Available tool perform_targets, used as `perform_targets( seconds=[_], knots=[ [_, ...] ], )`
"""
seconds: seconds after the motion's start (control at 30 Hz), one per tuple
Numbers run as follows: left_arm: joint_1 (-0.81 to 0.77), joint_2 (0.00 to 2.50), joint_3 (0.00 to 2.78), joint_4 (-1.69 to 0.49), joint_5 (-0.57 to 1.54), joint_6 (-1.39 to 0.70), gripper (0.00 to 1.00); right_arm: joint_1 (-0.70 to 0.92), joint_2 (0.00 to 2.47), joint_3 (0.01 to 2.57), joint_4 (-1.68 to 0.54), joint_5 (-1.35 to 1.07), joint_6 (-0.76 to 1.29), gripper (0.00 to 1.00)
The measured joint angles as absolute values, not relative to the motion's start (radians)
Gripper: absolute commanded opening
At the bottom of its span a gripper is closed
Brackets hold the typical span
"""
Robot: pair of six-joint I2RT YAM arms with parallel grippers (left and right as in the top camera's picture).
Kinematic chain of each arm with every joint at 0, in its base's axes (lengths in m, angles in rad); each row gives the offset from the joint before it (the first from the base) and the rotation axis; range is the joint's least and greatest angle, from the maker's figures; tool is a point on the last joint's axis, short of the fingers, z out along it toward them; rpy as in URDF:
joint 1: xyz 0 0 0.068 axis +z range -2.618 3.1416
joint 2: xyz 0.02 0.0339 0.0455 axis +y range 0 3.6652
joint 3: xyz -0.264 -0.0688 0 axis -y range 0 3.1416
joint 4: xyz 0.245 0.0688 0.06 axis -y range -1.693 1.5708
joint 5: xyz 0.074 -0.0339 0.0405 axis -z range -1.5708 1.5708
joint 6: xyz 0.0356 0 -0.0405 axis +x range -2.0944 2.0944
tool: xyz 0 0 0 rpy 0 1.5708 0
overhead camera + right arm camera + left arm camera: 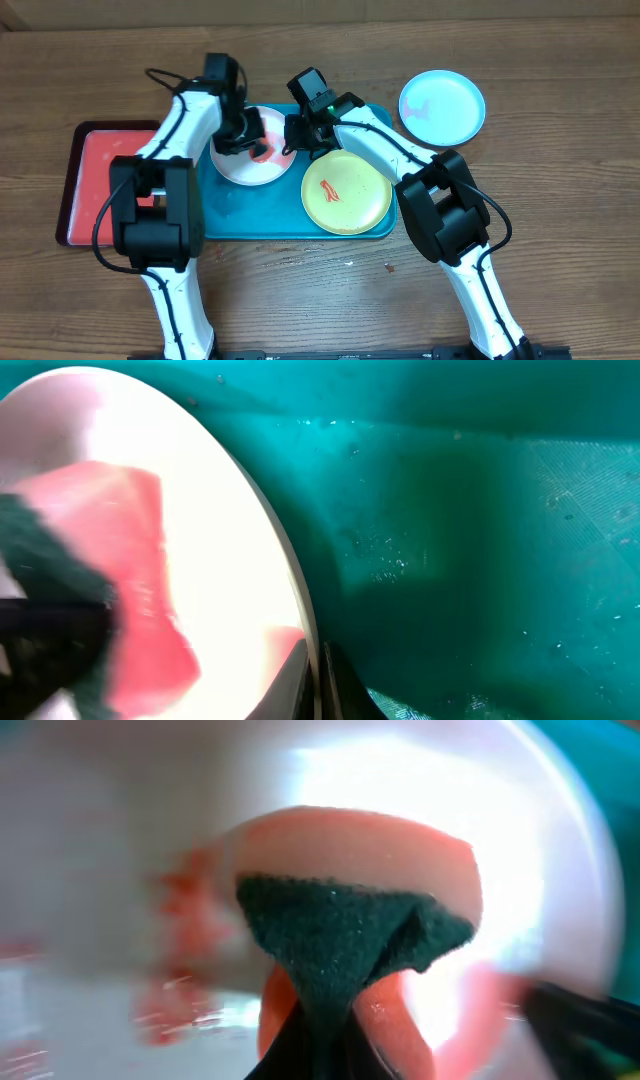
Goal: Clean dirty plates on tray and stack at the side
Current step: 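Scrub the white plate with the left-held sponge while right gripper holds it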
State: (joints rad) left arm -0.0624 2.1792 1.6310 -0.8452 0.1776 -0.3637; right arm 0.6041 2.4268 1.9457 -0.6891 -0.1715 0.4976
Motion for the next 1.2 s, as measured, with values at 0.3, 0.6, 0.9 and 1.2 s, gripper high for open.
perform_targets(
  seconds=[0.3,0.6,0.9,1.2],
  knots=[
    [0.056,2.195,1.709,-0.978,0.055,-0.358,0.04,0.604,2.427,1.947,-0.691,-0.178,0.498,0.04],
    [0.051,2.209,1.739,-0.887,0.186,-0.356,0.04,0.610,2.427,1.947,-0.688,-0.176,0.504,0.04],
    [-0.049,2.249,1.739,-0.836,0.273,-0.356,0.04,0.610,2.427,1.947,-0.692,-0.176,0.505,0.04],
    [-0.039,2.254,1.743,-0.887,0.233,-0.356,0.04,0.610,2.427,1.947,-0.695,-0.179,0.501,0.04]
  ],
)
